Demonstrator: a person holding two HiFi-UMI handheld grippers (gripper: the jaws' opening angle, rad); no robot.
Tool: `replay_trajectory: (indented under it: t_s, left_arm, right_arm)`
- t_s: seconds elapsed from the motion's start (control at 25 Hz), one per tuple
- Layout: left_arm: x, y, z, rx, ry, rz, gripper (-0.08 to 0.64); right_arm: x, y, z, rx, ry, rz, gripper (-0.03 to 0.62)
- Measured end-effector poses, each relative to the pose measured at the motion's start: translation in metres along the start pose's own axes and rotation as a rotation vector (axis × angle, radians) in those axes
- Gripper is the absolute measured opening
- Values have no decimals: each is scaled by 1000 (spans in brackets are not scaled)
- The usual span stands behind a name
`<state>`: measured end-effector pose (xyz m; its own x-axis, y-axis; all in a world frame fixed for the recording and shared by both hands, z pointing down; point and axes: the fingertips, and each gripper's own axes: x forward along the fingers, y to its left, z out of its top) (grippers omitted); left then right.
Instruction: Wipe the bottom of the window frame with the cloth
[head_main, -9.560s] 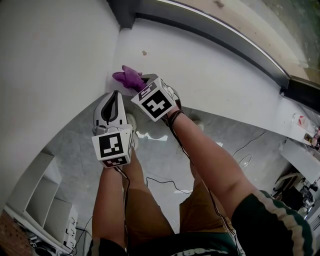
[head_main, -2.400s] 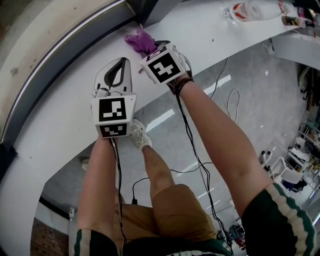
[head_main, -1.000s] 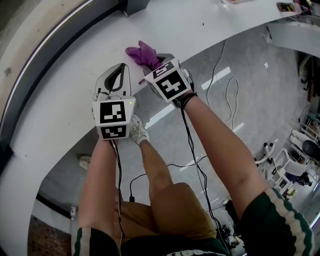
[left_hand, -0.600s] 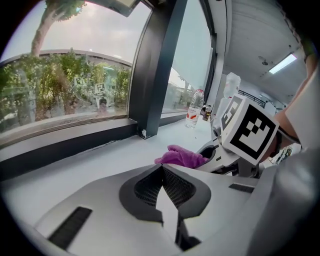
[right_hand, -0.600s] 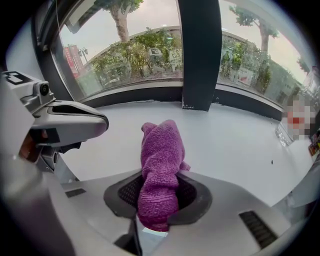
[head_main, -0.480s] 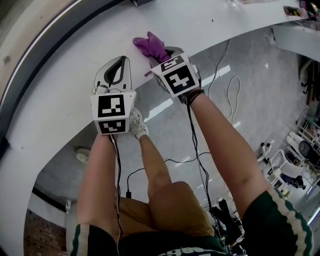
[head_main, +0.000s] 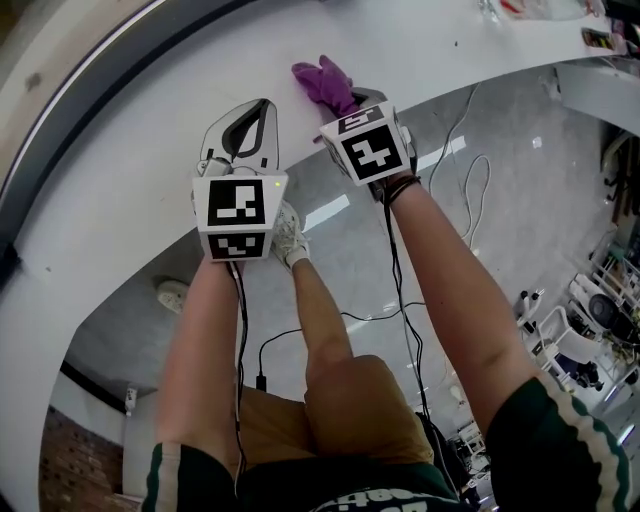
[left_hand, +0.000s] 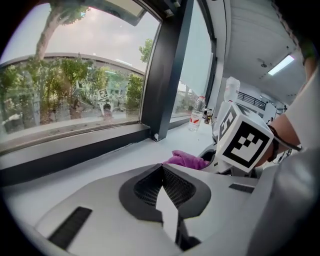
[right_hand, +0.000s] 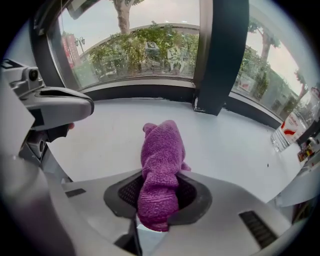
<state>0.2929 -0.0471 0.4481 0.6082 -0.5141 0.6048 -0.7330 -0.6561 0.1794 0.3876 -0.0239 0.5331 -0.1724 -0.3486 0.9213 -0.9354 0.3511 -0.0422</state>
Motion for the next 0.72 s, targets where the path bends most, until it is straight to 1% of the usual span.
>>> replay_trajectory:
  t_s: [0.24, 0.4, 0.72]
  left_arm:
    - [-24, 19, -8, 12, -6, 2, 9]
    - [-44, 35, -14, -1, -16, 23, 9]
    - [-85, 74, -37, -27, -14, 72, 9]
  right_arm:
    - [4, 25, 4, 18, 23, -25, 118]
    - [7, 47, 9, 2, 33, -28, 118]
    - [12, 90, 19, 3, 42, -34, 118]
